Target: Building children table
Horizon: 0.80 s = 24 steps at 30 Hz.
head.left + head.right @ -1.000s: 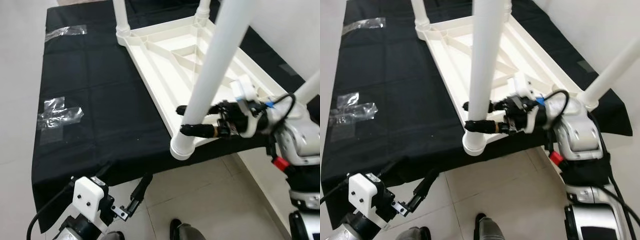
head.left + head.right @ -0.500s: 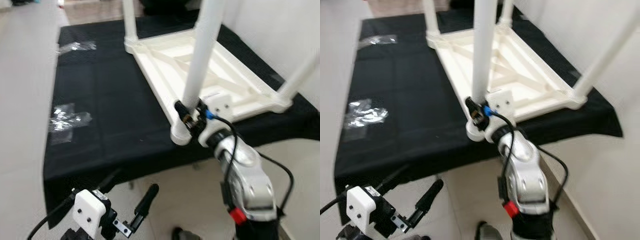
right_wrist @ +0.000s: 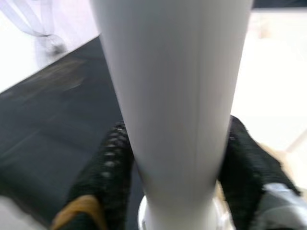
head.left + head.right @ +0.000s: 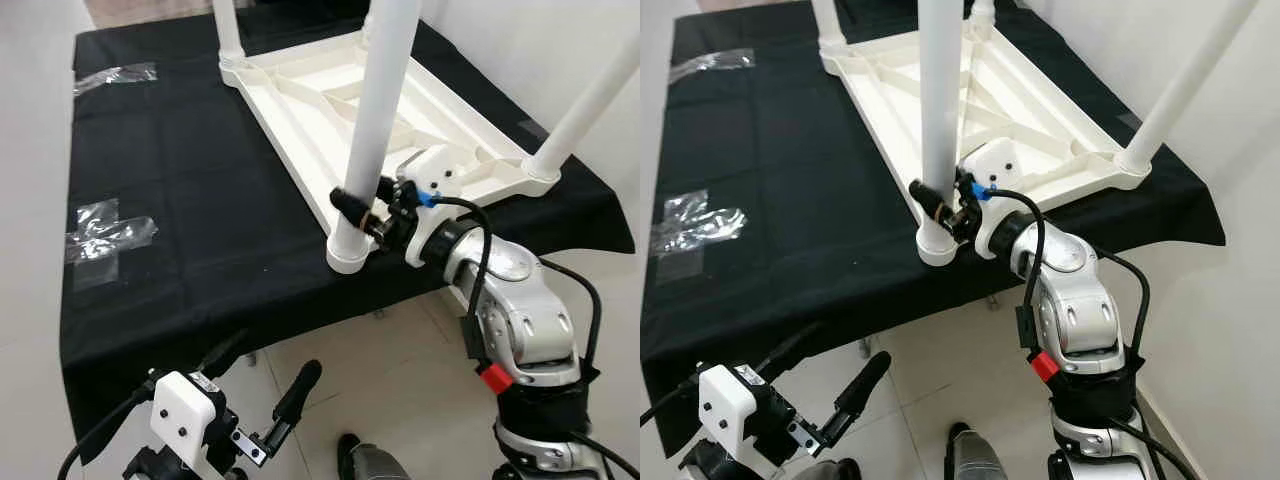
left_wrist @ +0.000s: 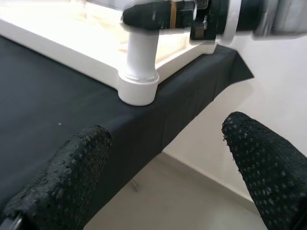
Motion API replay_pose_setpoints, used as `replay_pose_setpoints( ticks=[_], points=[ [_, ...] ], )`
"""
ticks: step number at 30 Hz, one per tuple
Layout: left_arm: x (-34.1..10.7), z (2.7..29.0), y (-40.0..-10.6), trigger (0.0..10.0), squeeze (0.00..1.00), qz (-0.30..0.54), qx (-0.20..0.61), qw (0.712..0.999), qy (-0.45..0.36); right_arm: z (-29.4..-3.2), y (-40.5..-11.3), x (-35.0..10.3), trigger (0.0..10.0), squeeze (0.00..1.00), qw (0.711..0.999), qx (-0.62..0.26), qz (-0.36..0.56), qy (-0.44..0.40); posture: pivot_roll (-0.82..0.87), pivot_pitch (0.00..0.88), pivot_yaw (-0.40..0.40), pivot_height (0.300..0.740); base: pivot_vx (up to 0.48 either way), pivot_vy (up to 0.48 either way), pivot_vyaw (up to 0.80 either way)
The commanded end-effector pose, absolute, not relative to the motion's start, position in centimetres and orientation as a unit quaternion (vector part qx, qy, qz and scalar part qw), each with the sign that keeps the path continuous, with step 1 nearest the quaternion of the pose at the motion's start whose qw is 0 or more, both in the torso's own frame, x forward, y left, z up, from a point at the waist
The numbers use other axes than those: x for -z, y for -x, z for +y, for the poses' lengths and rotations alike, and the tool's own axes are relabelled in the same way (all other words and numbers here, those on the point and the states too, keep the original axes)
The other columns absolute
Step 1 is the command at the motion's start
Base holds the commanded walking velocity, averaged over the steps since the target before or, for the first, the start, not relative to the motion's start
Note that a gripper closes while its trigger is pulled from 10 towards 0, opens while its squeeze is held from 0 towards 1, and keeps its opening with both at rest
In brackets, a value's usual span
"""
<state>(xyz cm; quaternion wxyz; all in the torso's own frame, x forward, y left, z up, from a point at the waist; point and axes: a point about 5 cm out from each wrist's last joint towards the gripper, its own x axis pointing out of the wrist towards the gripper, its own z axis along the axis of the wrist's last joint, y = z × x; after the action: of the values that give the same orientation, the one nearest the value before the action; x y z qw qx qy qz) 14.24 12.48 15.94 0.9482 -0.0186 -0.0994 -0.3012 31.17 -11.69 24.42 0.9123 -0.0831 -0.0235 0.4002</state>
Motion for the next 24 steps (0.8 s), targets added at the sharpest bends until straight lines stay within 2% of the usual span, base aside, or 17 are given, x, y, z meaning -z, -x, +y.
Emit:
replay_pose_setpoints(
  ticks=[1, 2, 3, 6, 7, 8, 9, 14, 15, 16, 23, 24],
  points=[
    [-15.5, 12.2, -14.0, 10.0, 0.00, -0.087, 0.313, 0.945, 0.028, -10.7, -31.0, -26.3, 10.0, 1.00, 0.854, -0.507, -0.067, 0.098, 0.04, 0.342, -0.047, 0.740, 0.000, 0.000, 0.00],
    [-15.6, 12.1, -13.8, 10.0, 0.00, -0.086, 0.317, 0.944, 0.030, -10.9, -31.4, -27.4, 10.0, 1.00, 0.818, -0.558, -0.081, 0.115, 0.04, 0.346, -0.048, 0.740, 0.000, 0.000, 0.00],
    [-15.7, 12.0, -13.6, 10.0, 0.00, -0.086, 0.320, 0.943, 0.031, -11.0, -31.9, -28.3, 10.0, 1.00, 0.796, -0.584, -0.094, 0.129, 0.05, 0.349, -0.049, 0.740, 0.000, 0.000, 0.00],
    [-15.7, 12.0, -13.6, 10.0, 0.00, -0.086, 0.320, 0.943, 0.031, -11.0, -31.9, -28.3, 10.0, 1.00, 0.796, -0.584, -0.094, 0.129, 0.05, 0.349, -0.049, 0.740, 0.000, 0.000, 0.00],
    [-15.7, 11.9, -13.5, 10.0, 0.00, -0.086, 0.321, 0.943, 0.032, -11.1, -32.2, -28.7, 10.0, 1.00, 0.785, -0.596, -0.100, 0.137, 0.06, 0.350, -0.048, 0.740, 0.000, 0.000, 0.00],
    [-15.8, 11.9, -13.3, 10.0, 0.00, -0.084, 0.321, 0.943, 0.032, -11.0, -32.4, -29.0, 10.0, 0.89, 0.777, -0.608, -0.095, 0.132, 0.07, 0.357, -0.042, 0.740, 0.000, 0.000, 0.00],
    [-15.8, 11.9, -13.1, 10.0, 0.00, -0.082, 0.321, 0.943, 0.032, -11.3, -32.8, -29.1, 10.0, 0.00, 0.772, -0.617, -0.090, 0.123, 0.08, 0.360, -0.039, 0.740, 0.000, 0.000, 0.00],
    [-15.9, 11.9, -13.0, 10.0, 0.00, -0.081, 0.321, 0.943, 0.032, -11.6, -33.1, -29.2, 10.0, 0.00, 0.768, -0.623, -0.085, 0.118, 0.09, 0.360, -0.038, 0.740, 0.000, 0.000, 0.00],
    [-15.9, 11.9, -12.9, 10.0, 0.00, -0.079, 0.322, 0.943, 0.033, -12.1, -33.4, -29.3, 4.5, 0.00, 0.771, -0.620, -0.084, 0.114, 0.09, 0.361, -0.036, 0.740, 0.000, 0.000, 0.00],
    [-15.9, 11.9, -12.9, 10.0, 0.00, -0.077, 0.322, 0.943, 0.034, -12.5, -33.5, -29.4, 0.0, 0.00, 0.772, -0.620, -0.084, 0.111, 0.08, 0.362, -0.035, 0.740, 0.000, 0.000, 0.00],
    [-15.8, 11.8, -12.9, 10.0, 0.00, -0.075, 0.323, 0.943, 0.036, -12.8, -32.9, -28.4, 0.0, 0.00, 0.780, -0.614, -0.082, 0.089, 0.09, 0.340, -0.039, 0.740, 0.000, 0.000, 0.00],
    [-15.7, 11.8, -12.9, 10.0, 0.00, -0.075, 0.323, 0.943, 0.036, -12.3, -32.9, -27.2, 0.0, 0.00, 0.790, -0.604, -0.077, 0.072, 0.09, 0.327, -0.047, 0.740, 0.000, 0.000, 0.00]
  ],
)
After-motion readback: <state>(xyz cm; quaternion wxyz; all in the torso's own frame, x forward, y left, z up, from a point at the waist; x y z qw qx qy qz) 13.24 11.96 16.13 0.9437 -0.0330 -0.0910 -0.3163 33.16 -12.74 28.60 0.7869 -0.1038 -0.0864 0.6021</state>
